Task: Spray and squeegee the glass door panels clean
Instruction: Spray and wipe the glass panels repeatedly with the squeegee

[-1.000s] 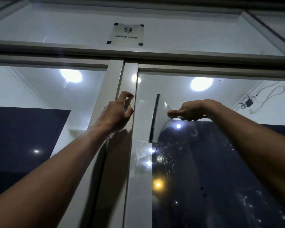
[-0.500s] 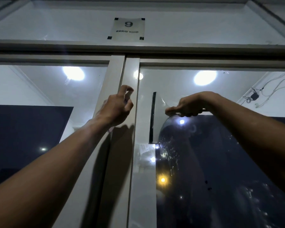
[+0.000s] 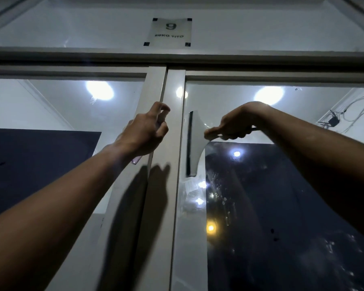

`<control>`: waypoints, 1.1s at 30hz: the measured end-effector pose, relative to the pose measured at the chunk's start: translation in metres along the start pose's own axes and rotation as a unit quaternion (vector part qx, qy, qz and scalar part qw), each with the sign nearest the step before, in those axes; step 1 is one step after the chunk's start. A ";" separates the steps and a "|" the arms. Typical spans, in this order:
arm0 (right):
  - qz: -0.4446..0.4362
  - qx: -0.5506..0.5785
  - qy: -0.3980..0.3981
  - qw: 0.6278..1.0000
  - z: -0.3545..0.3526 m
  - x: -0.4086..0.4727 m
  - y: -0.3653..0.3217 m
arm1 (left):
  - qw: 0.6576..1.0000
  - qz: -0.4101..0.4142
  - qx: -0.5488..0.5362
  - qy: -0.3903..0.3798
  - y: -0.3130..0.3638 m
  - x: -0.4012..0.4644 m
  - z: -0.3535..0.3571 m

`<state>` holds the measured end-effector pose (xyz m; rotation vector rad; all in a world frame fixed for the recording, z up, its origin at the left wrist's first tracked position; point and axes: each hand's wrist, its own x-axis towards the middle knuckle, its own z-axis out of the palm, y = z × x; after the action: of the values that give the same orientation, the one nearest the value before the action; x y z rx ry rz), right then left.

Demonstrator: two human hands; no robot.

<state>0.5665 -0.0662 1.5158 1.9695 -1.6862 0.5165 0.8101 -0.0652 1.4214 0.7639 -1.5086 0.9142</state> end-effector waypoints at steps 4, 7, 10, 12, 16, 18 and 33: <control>-0.017 0.026 -0.007 0.999 0.012 0.009 -0.005 | 1.000 -0.012 0.005 -0.010 -0.003 -0.005 0.001; 0.009 0.041 0.002 0.999 0.017 -0.001 0.017 | 1.000 -0.012 0.005 -0.014 -0.003 -0.008 0.003; 0.042 0.081 0.005 0.996 0.021 -0.013 0.044 | 1.000 -0.008 0.003 -0.013 -0.003 -0.010 0.005; 0.055 0.106 0.000 0.993 0.030 -0.019 0.058 | 1.000 -0.002 -0.001 -0.013 0.000 -0.013 0.007; 0.060 0.168 0.012 0.984 0.060 -0.038 0.064 | 1.000 0.008 -0.016 -0.015 0.010 -0.018 0.012; 0.052 0.194 0.049 0.978 0.067 -0.043 0.047 | 1.000 0.002 -0.022 -0.020 0.013 -0.020 0.017; 0.101 0.356 0.111 0.922 0.132 -0.078 0.018 | 0.998 -0.027 -0.065 -0.003 0.029 -0.052 0.043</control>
<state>0.5319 -0.0838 1.3663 2.0804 -1.7005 1.5511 0.7710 -0.0901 1.3647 0.7096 -1.5287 0.7669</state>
